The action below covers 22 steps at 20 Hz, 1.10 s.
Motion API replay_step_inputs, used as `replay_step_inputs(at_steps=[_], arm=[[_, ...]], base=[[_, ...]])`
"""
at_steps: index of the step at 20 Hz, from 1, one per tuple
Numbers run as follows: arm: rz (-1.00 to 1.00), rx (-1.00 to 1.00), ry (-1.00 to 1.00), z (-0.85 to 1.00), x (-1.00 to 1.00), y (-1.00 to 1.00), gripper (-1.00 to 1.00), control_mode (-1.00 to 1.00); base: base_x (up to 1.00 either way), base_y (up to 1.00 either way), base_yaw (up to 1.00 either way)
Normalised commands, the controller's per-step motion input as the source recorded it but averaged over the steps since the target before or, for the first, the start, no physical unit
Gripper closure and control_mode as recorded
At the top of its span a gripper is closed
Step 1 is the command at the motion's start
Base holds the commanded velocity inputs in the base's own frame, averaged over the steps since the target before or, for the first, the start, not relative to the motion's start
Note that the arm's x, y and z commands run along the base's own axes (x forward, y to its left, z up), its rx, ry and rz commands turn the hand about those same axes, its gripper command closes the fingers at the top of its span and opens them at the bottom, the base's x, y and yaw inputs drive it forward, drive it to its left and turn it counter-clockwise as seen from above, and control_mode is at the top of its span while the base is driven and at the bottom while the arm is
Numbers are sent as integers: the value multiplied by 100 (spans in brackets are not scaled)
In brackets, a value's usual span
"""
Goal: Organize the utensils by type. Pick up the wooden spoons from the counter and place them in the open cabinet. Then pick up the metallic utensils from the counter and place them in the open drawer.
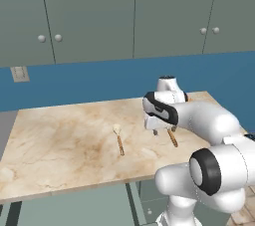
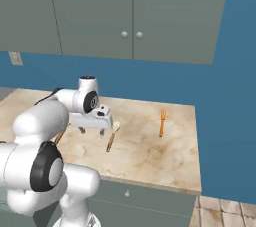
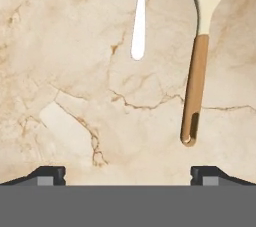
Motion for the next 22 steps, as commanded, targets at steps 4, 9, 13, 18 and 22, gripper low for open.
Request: replay_step_inputs(at_steps=[4,9,13,18,22], arm=[[2,0,6,-47,27,0,-100,-100],[1,1,0,-31,30,0,-100,-100],[1,7,0,-17,27,0,-100,-100],[2,6,0,-15,19,0,-100,-100],[2,1,0,-16,15,0,-100,-100]], base=[[0,0,0],[0,0,0],[0,0,0],[0,0,0],[0,0,0]])
